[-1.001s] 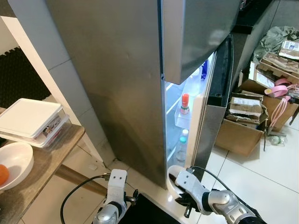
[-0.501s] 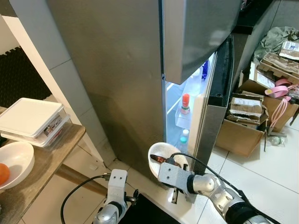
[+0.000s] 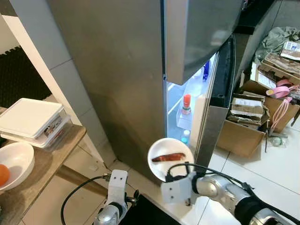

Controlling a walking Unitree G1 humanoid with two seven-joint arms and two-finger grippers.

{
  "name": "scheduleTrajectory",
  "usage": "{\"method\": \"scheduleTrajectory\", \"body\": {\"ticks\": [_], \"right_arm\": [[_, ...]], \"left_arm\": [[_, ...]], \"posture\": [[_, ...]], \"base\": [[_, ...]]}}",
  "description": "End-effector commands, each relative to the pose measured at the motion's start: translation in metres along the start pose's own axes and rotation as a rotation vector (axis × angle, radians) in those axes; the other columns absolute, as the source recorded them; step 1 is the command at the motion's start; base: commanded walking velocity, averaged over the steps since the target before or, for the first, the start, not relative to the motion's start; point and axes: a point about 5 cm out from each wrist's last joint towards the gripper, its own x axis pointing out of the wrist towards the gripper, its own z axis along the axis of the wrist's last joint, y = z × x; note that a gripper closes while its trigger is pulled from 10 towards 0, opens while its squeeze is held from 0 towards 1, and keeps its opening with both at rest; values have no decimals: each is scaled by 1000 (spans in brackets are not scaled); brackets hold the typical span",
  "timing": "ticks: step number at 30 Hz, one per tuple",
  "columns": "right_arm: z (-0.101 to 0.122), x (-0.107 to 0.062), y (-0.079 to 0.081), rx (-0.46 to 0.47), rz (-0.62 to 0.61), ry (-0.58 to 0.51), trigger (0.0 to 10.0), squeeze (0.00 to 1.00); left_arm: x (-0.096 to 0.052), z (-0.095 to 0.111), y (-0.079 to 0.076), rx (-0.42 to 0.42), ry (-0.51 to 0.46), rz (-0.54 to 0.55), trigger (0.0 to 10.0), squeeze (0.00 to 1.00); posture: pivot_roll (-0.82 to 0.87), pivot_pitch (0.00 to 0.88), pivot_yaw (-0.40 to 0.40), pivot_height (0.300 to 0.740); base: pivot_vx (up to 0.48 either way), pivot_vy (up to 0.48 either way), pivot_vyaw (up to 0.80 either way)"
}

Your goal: Restocking fridge

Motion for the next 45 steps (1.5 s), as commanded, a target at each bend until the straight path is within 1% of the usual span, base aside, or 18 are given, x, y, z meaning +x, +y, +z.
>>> {"method": "scheduleTrajectory", "body": {"ticks": [1,7,8,9,13,14,17,18,20,25,28,30,31,33,34,35,37,45], "right_arm": [[-4,-1,0,-11,-8,9,10000,0],[-29,-12,10,37,-2,90,10000,0],[-44,-19,14,65,-7,140,10000,0],[-44,-19,14,65,-7,140,10000,0],[-66,-32,17,124,-15,219,10000,0],[-82,-43,20,153,-21,286,10000,0],[-90,-49,22,185,-27,323,10000,0],[-104,-61,26,229,-31,387,10000,0],[-114,-69,30,274,-41,431,10000,0],[-123,-77,43,358,-28,481,10000,0],[-126,-80,62,445,10,516,10000,0],[-126,-81,67,458,20,524,10000,0],[-126,-81,74,498,42,533,10000,0],[-126,-81,74,498,42,533,10000,0],[-126,-81,81,523,68,538,10000,0],[-126,-81,81,523,68,538,10000,0],[-121,-76,87,577,70,515,10000,0],[-99,-54,81,599,-80,410,10000,0]], "left_arm": [[0,-4,-5,-2,8,-11,10000,0],[0,-4,-5,0,9,-12,10000,0],[0,-4,-5,0,8,-14,10000,0],[0,-4,-5,0,8,-14,10000,0],[0,-3,-4,2,9,-16,10000,0],[0,-3,-4,4,10,-16,10000,0],[0,-3,-4,4,10,-16,10000,0],[-1,-4,-3,4,11,-16,10000,0],[-1,-4,-3,5,13,-17,10000,0],[-1,-5,-3,6,18,-22,10000,0],[-2,-6,-4,7,21,-28,10000,0],[-2,-6,-4,8,22,-29,10000,0],[-1,-5,-4,8,22,-30,10000,0],[-1,-5,-4,8,22,-30,10000,0],[-1,-5,-3,9,23,-31,10000,0],[-1,-5,-3,9,23,-31,10000,0],[-1,-5,-3,12,24,-35,10000,0],[-1,-4,-5,19,17,-38,10000,0]], "posture": [[49,96,50,740],[46,92,55,740],[46,92,56,740],[46,92,56,740],[46,96,60,740],[48,97,60,740],[48,98,60,740],[48,101,62,740],[48,100,64,740],[47,102,68,740],[49,104,71,740],[49,104,71,740],[50,104,73,740],[50,104,73,740],[50,104,76,740],[50,104,76,740],[48,104,80,740],[49,101,78,740]], "base": [[0,0,0],[0,0,0],[0,0,0],[0,0,0],[0,0,0],[0,0,0],[0,0,0],[0,0,0],[0,0,0],[0,0,0],[0,0,0],[0,0,0],[0,0,0],[0,0,0],[0,0,0],[0,0,0],[0,0,0],[0,0,0]]}}
